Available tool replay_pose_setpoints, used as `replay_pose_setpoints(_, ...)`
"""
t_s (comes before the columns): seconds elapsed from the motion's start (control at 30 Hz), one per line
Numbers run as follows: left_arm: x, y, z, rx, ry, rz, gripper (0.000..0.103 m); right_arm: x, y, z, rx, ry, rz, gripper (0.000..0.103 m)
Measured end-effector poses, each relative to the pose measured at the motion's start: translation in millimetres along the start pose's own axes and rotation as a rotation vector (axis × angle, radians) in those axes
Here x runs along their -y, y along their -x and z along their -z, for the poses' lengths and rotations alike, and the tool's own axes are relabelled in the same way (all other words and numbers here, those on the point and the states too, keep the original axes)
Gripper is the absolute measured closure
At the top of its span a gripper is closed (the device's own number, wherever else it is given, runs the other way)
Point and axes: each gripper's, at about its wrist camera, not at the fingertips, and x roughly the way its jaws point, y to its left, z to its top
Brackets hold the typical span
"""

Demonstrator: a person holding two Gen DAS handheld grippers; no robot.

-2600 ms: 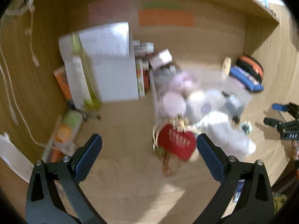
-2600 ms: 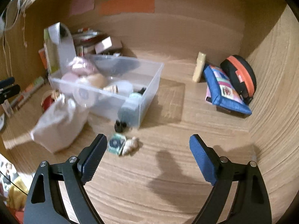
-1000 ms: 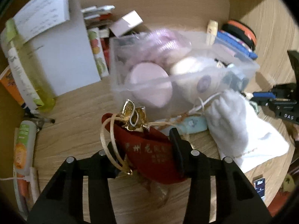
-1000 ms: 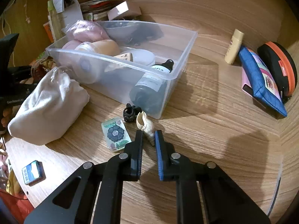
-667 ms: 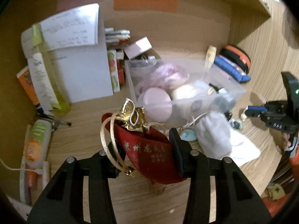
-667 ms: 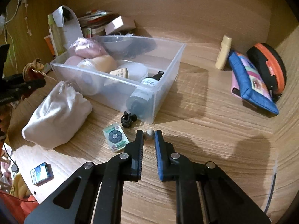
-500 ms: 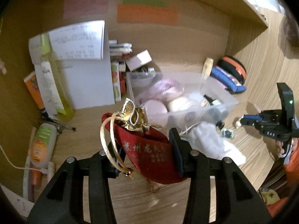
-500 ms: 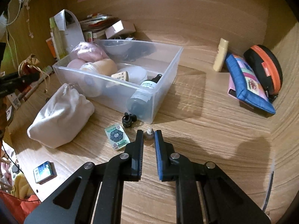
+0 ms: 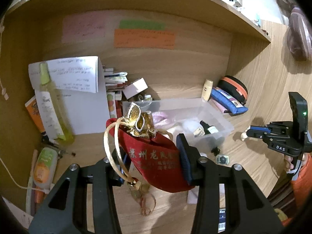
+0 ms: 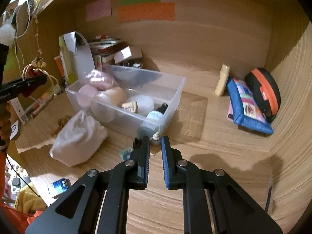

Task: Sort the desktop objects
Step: 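Carry the red pouch and white shell into the clear bin and release both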

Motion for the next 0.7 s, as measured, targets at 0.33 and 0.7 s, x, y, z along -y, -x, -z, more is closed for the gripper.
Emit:
replay_pose_setpoints(0.33, -2, -30, -13, -0.024, 0.004, 0.010, 0.059, 1, 3, -21, 0.055, 0.003, -0.005, 0.092)
replay_pose_setpoints(0.7, -5, -77, -10, -0.131, 0.002, 0.029, 0.059, 5, -12, -39, 0.063, -0.019, -0.025, 0.092)
